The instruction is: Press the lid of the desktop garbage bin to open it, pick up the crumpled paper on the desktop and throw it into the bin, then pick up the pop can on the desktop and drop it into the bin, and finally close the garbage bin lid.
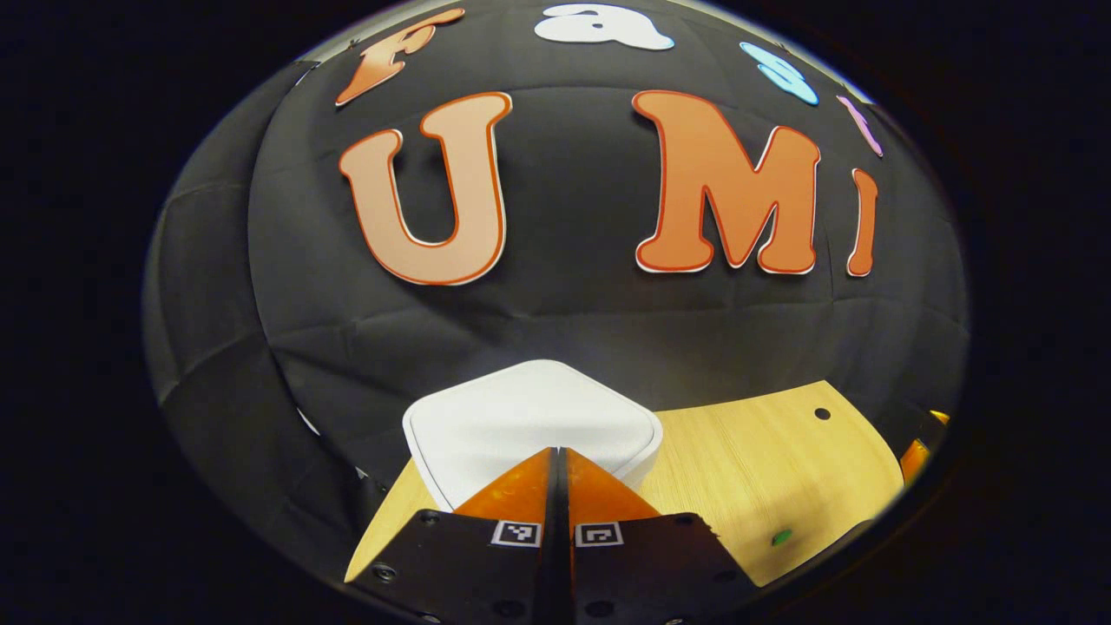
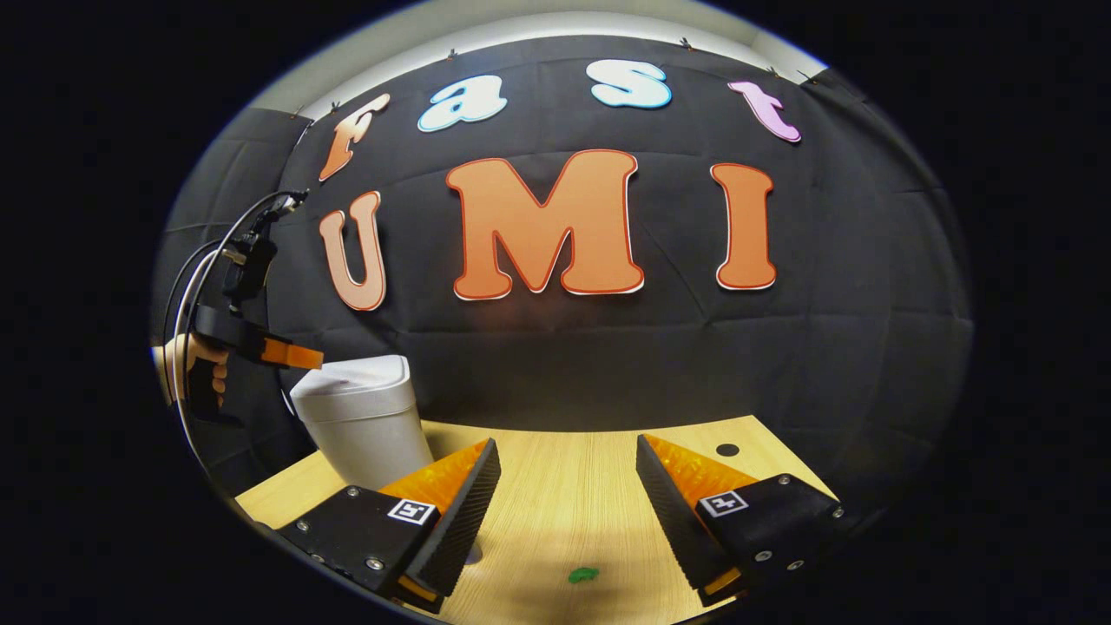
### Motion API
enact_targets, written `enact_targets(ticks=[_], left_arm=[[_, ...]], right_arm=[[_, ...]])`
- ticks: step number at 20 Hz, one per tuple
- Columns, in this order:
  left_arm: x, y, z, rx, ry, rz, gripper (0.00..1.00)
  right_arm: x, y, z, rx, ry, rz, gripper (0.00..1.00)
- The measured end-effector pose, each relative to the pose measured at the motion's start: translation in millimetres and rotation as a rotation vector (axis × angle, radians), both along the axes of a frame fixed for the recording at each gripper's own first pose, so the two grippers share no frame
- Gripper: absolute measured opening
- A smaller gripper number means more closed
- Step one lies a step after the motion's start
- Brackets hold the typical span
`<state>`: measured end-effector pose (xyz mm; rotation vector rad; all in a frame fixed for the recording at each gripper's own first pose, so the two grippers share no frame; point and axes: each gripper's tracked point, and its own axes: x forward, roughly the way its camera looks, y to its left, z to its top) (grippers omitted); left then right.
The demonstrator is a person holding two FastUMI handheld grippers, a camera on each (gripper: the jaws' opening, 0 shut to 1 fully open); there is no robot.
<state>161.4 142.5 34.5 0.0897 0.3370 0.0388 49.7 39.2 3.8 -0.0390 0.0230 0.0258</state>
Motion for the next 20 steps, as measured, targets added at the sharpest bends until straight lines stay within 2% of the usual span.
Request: enact_targets(ticks=[4,6,9,13,17,20], left_arm=[[1.7,3.8,-31.4,-0.051,0.092,0.008,0.00],[7.7,8.3,-29.8,-0.029,0.083,0.004,0.00],[6.2,6.9,-35.7,-0.013,0.129,-0.007,0.00],[5.2,8.7,-35.5,-0.098,0.079,0.003,0.00],[5.4,9.7,-30.0,-0.095,0.058,-0.023,0.00],[6.9,11.9,-22.1,-0.113,0.048,-0.009,0.00]], right_arm=[[1.4,-3.9,-0.8,-0.002,0.003,-0.017,0.94],[1.7,-6.2,-2.3,-0.003,0.008,-0.023,0.94],[3.4,-7.7,-1.9,-0.004,0.009,-0.031,0.95],[2.4,-3.9,-4.6,0.000,0.016,-0.026,0.94],[0.4,-7.3,-0.3,-0.006,0.013,-0.030,0.94],[-1.6,-11.4,5.3,-0.009,0.003,-0.039,0.94]])
